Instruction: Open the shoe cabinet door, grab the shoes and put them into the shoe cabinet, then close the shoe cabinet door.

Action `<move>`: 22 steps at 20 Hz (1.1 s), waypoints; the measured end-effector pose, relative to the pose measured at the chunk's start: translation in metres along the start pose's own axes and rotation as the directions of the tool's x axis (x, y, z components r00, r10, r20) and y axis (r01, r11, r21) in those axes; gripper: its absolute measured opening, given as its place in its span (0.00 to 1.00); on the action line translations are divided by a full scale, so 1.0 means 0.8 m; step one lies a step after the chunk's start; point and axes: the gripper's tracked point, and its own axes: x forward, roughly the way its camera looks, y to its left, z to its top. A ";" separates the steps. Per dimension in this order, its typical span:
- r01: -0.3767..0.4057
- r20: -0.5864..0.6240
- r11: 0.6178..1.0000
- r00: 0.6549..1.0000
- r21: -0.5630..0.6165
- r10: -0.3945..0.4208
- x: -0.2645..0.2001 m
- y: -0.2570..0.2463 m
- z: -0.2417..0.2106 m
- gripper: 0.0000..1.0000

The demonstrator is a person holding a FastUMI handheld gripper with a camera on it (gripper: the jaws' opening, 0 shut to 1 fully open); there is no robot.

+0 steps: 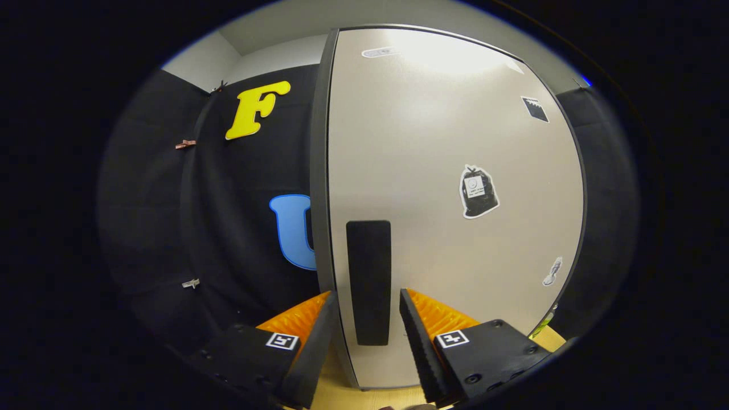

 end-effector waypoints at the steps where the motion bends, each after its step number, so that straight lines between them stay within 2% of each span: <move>1: 0.008 -0.005 1.000 1.000 0.007 -0.008 0.005 -0.001 -0.002 0.67; 2: 0.025 0.000 1.000 1.000 0.012 -0.025 0.003 -0.005 -0.003 0.57; 3: 0.034 0.028 0.999 0.999 0.004 -0.034 0.017 -0.004 0.001 0.56; 4: 0.040 0.029 0.999 0.999 -0.015 -0.039 0.003 -0.005 0.003 0.44; 6: 0.040 0.030 0.999 0.999 -0.028 -0.039 0.007 -0.005 0.000 0.36; 7: 0.034 0.023 0.999 0.999 -0.013 -0.033 0.005 -0.005 0.001 0.36; 8: 0.026 0.019 1.000 0.999 -0.017 -0.026 0.003 -0.005 0.001 0.29; 9: 0.021 0.022 0.999 1.000 -0.033 -0.020 0.006 -0.005 0.000 0.29; 10: 0.017 0.021 0.999 1.000 -0.042 -0.017 0.004 -0.005 -0.001 0.23; 14: -0.023 0.024 0.999 0.999 -0.046 0.024 -0.015 -0.003 0.001 0.22; 22: -0.118 0.018 0.992 0.993 -0.041 0.119 -0.110 -0.019 0.006 0.22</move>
